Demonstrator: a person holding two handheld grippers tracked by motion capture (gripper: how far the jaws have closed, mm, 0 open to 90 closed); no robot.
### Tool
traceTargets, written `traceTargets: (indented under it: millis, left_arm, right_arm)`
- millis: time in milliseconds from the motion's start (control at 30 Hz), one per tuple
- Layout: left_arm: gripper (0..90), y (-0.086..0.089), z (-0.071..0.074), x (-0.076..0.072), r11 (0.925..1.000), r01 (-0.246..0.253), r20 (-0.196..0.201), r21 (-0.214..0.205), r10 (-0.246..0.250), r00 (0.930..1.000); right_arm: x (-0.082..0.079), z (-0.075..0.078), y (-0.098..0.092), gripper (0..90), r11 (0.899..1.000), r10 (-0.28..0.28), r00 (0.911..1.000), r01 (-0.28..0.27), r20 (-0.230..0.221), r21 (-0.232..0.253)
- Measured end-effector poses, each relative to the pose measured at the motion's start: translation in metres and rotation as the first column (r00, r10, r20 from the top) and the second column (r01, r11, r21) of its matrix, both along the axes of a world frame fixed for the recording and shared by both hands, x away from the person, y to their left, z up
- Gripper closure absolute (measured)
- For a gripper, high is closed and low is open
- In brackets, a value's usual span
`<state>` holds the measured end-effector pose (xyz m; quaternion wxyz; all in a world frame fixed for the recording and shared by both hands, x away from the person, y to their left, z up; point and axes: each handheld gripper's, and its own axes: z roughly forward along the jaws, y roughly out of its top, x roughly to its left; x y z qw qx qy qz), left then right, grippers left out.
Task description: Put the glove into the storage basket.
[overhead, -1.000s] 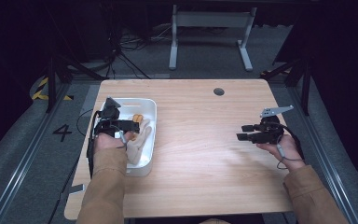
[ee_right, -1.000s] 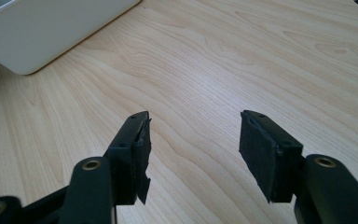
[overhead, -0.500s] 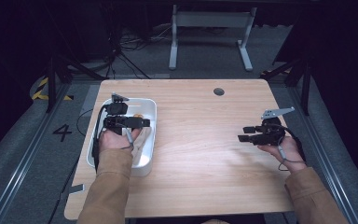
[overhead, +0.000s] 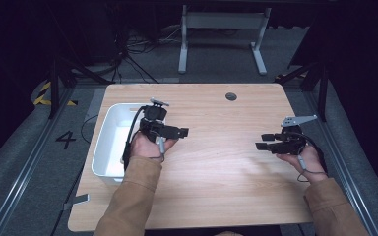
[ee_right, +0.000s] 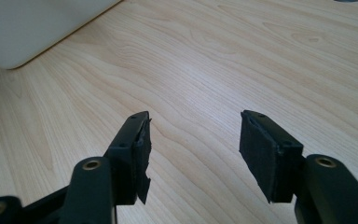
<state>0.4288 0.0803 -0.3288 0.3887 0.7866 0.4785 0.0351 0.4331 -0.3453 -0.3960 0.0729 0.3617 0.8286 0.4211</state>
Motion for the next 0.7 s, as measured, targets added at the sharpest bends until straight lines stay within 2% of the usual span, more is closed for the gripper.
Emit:
traceTargets:
  millis: [33,67,167,300,400,433,467,533,567,600,633,700]
  left_arm:
    - [0.0,0.000,0.000,0.000,1.0000,0.000,0.000,0.000,0.000,1.0000]
    - [0.0,-0.009,-0.002,-0.001,0.9996,0.015,0.023,0.023,-0.016,0.9996]
    - [0.0,-0.013,-0.003,-0.001,0.9992,0.039,0.032,-0.001,-0.039,0.9987]
    - [0.0,-0.026,-0.010,-0.003,0.9963,0.080,0.077,0.032,-0.083,0.9936]
    - [0.0,-0.032,-0.017,-0.005,0.9912,0.132,0.061,0.008,-0.132,0.9893]
    - [0.3,-0.032,-0.017,-0.005,0.9912,0.132,0.061,0.008,-0.132,0.9893]
    - [1.1,-0.034,-0.020,-0.008,0.9873,0.159,0.072,0.013,-0.159,0.9846]
    - [3.5,-0.036,-0.023,-0.012,0.9848,0.173,0.095,0.016,-0.174,0.9803]
    - [5.0,-0.036,-0.023,-0.012,0.9848,0.173,0.095,0.016,-0.174,0.9803]
    - [5.1,-0.039,-0.026,-0.013,0.9783,0.207,0.102,0.018,-0.207,0.9729]
    - [5.0,-0.038,-0.027,-0.013,0.9764,0.216,0.106,0.008,-0.215,0.9708]
    - [5.2,-0.039,-0.029,-0.013,0.9686,0.248,0.123,-0.023,-0.243,0.9622]
  right_arm:
    - [-0.001,0.000,-0.001,43.3,1.000,0.000,1.0000,0.000,0.002,-0.005]
    - [-0.003,0.001,-0.001,43.3,1.000,0.002,1.0000,-0.001,0.008,-0.005]
    - [-0.005,0.002,-0.002,43.3,1.000,-0.001,0.9999,0.002,0.016,-0.014]
    - [-0.005,0.003,-0.005,43.2,1.000,-0.004,0.9992,0.005,0.039,-0.017]
    - [-0.005,0.002,-0.005,43.2,1.000,-0.007,0.9994,0.008,0.033,-0.029]
    - [-0.005,0.002,-0.005,43.2,1.000,-0.007,0.9994,0.008,0.033,-0.029]
    - [-0.006,0.001,-0.004,43.2,0.999,-0.010,0.9995,0.011,0.030,-0.032]
    - [-0.007,0.001,-0.004,43.2,0.999,-0.009,0.9994,0.010,0.034,-0.034]
    - [-0.008,0.000,-0.004,43.2,0.999,-0.006,0.9993,0.008,0.037,-0.035]
    - [-0.008,0.000,-0.004,43.2,0.999,-0.007,0.9991,0.008,0.041,-0.034]
    - [-0.008,0.000,-0.003,43.1,0.999,-0.006,0.9992,0.007,0.039,-0.033]
    - [-0.008,-0.001,-0.002,43.1,0.999,-0.007,0.9994,0.008,0.034,-0.033]
